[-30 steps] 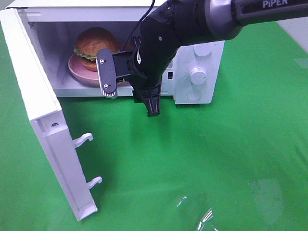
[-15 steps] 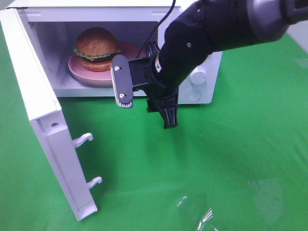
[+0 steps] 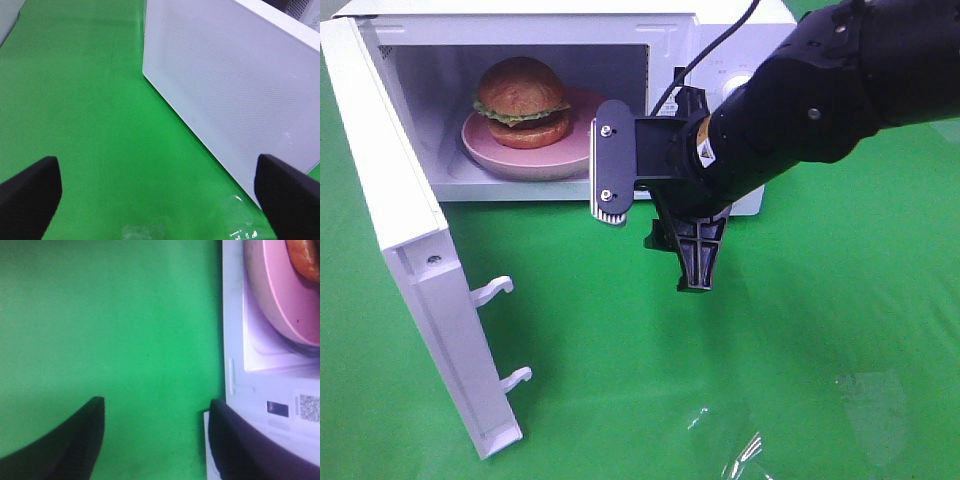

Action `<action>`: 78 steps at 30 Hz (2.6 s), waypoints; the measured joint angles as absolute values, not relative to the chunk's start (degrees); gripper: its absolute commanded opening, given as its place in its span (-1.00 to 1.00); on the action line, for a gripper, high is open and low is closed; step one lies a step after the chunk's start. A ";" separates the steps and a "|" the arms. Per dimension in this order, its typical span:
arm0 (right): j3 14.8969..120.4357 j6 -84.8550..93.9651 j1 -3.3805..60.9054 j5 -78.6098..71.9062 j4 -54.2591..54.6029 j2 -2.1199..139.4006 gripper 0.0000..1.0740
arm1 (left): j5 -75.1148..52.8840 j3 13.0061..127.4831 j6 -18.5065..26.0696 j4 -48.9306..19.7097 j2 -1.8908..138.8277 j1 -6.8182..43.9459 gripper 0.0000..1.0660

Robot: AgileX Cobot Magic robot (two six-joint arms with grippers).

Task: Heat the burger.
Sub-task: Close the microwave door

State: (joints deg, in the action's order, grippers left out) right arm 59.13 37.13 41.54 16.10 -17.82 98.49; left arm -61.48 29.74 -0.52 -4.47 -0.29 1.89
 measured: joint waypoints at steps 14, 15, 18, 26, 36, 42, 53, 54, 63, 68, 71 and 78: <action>50.71 16.16 41.54 17.13 -17.65 88.52 0.53 | -61.48 29.74 -0.52 -4.47 -0.29 1.89 0.81; 49.62 13.29 41.54 18.85 -17.02 86.80 0.52 | -61.48 29.74 -0.52 -4.47 -0.29 1.89 0.81; 48.01 9.28 41.54 21.37 -16.62 84.51 0.48 | -61.48 29.74 -0.52 -4.47 -0.29 1.89 0.81; 43.37 0.74 38.73 23.84 -15.07 77.35 0.44 | -61.48 29.74 -0.52 -4.47 -0.29 1.89 0.81; 42.40 -7.56 30.77 35.58 -11.29 70.19 0.42 | -61.48 29.74 -0.52 -4.41 -0.29 1.89 0.81; 42.40 -12.09 28.53 43.09 -10.54 65.78 0.42 | -61.48 29.74 -0.52 -4.41 -0.29 1.89 0.81; 41.71 -12.32 28.48 51.39 -10.49 56.26 0.42 | -61.48 29.74 -0.52 -4.41 -0.29 1.89 0.81; 41.71 -12.32 28.48 51.39 -10.49 56.26 0.42 | -61.48 29.74 -0.52 -4.41 -0.29 1.89 0.81; 38.16 -12.43 28.48 54.49 -10.31 49.96 0.42 | -61.48 29.74 -0.52 -4.41 -0.29 1.89 0.81; 35.70 -12.49 28.48 55.98 -10.31 44.40 0.42 | -61.48 29.74 -0.52 -4.41 -0.29 1.89 0.81; 33.98 -12.49 28.25 56.21 -10.31 39.08 0.42 | -61.48 29.74 -0.52 -4.41 -0.29 1.89 0.81; 31.91 -12.15 19.37 58.56 -10.08 26.53 0.42 | -61.48 29.74 -0.52 -4.41 -0.29 1.89 0.81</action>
